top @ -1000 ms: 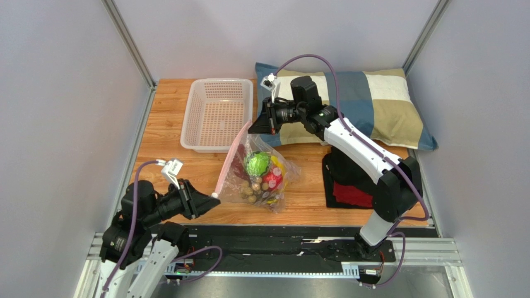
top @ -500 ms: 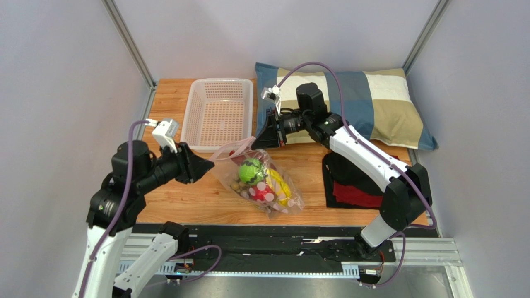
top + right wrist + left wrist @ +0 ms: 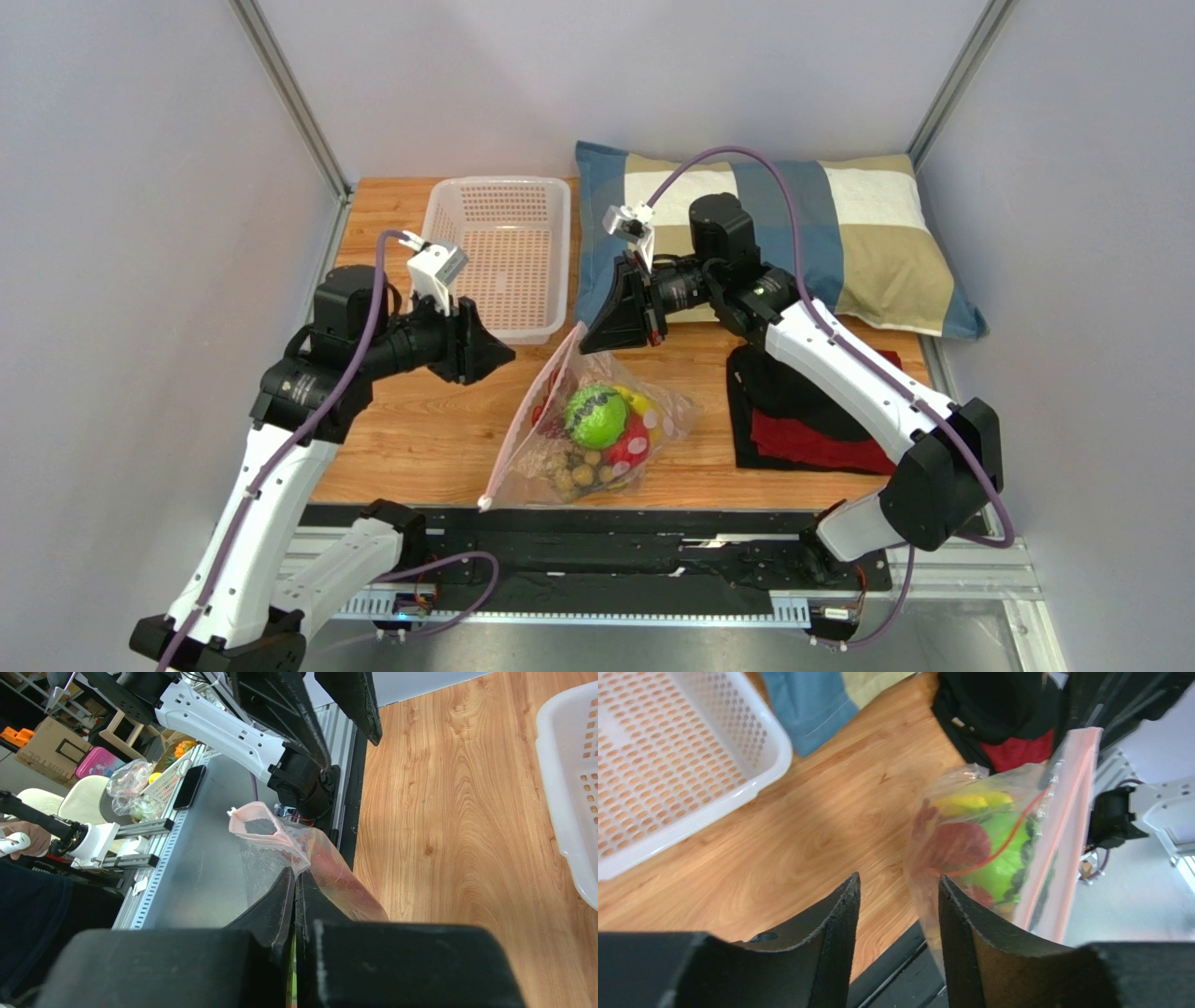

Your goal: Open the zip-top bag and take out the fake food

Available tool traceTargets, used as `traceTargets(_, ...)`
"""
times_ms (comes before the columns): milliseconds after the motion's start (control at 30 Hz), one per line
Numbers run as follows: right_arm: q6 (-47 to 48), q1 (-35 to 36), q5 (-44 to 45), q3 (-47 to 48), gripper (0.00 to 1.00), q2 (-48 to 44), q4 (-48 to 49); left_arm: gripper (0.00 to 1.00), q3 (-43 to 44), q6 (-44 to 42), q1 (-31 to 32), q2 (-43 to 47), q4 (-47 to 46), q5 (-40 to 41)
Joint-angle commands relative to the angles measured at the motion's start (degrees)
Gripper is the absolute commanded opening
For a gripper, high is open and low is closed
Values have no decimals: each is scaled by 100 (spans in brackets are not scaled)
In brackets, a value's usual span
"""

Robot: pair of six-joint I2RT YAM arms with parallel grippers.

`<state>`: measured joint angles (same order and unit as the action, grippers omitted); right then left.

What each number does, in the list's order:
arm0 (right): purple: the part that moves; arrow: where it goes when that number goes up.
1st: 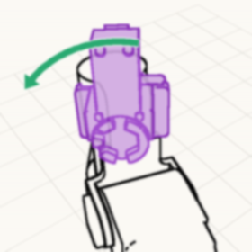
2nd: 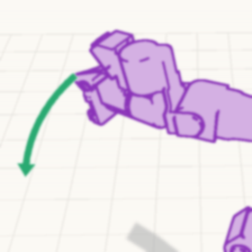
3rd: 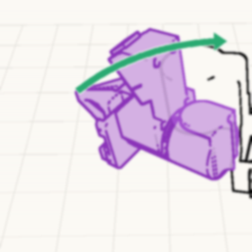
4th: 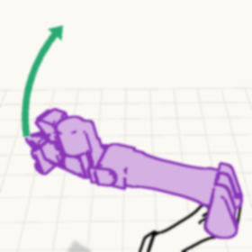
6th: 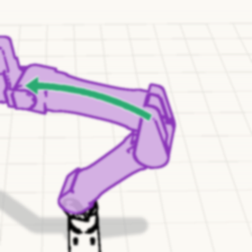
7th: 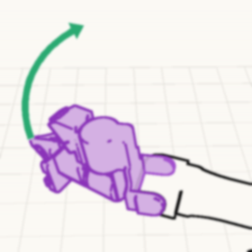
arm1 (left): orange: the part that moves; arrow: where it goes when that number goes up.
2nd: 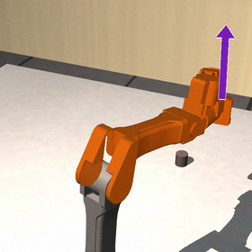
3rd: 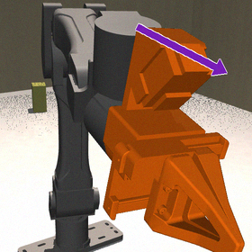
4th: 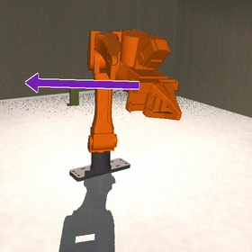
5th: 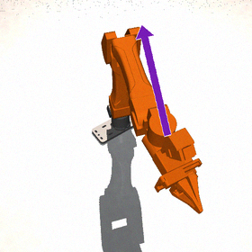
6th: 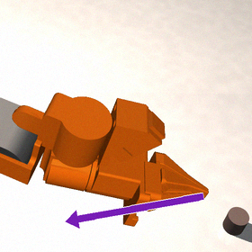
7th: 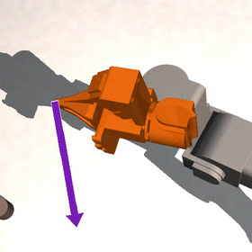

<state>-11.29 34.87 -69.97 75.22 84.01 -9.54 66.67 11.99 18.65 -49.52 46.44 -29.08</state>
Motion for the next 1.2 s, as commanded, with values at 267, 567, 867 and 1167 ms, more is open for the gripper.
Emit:
traceTargets(267,92,81,-245,116,0,-201,-136,56,-576,31,-2,864,-812,-1179)
traceTargets(567,101,81,-227,142,0,-157,-145,57,-1015,313,7,1006,-1057,-1688)
traceTargets(867,74,107,-192,168,0,-113,-145,56,-1438,479,33,760,-1276,-1969)
traceTargets(1167,-233,282,615,519,11,212,-180,8,-991,1174,226,232,-849,-1376)
